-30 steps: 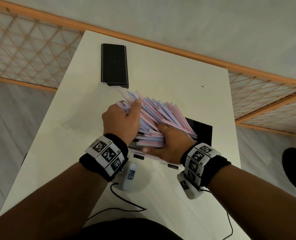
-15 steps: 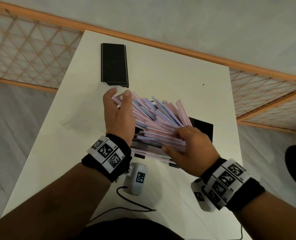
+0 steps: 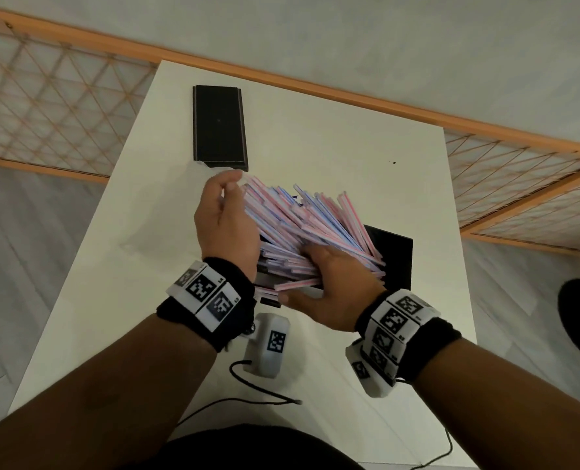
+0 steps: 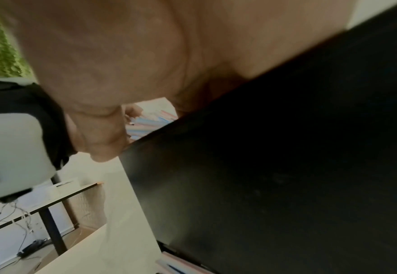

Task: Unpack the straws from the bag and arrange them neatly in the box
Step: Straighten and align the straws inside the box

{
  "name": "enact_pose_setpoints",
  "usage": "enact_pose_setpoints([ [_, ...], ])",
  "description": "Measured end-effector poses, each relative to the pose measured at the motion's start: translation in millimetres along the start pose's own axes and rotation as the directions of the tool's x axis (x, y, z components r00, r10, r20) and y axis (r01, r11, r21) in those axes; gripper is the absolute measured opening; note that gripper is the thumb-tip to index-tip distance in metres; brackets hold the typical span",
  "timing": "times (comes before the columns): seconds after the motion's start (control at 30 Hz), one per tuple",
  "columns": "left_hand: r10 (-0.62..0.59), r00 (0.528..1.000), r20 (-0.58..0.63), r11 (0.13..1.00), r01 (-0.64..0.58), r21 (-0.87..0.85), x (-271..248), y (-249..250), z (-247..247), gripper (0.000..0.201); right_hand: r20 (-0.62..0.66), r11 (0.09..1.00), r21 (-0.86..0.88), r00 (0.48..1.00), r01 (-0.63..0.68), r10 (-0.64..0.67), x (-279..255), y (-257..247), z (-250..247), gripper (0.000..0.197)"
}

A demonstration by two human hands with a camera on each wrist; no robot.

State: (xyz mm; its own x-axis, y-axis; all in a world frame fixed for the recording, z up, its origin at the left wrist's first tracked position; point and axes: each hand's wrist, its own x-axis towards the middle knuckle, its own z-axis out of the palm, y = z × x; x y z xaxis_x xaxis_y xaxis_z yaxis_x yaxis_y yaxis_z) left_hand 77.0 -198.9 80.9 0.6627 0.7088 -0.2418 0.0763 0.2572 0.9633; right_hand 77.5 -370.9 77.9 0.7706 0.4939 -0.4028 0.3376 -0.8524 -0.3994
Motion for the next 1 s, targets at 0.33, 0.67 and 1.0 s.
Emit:
enact_pose_setpoints([
  [0.33,-0.005,0.999,0.038,1.0,0.004,0.025,-6,0,4,0.046,0.158,0.991,0.007,0.979,-0.131,0.128,22,-9,-15,0.104],
  [0.67,0.059,0.96,0.276,0.915,-0.162,0.369,-16,0,-7,0.059,-0.212,0.997,0.078,0.977,0.01,0.007,1,-4,-13,0.067],
  [1.0,-0.149,0.929,0.34,0.971,0.072,0.229,2,-23,-6,0.117,-0.19,0.997,-0.07,0.981,0.012,-0.025,-25,20,2,0.078],
])
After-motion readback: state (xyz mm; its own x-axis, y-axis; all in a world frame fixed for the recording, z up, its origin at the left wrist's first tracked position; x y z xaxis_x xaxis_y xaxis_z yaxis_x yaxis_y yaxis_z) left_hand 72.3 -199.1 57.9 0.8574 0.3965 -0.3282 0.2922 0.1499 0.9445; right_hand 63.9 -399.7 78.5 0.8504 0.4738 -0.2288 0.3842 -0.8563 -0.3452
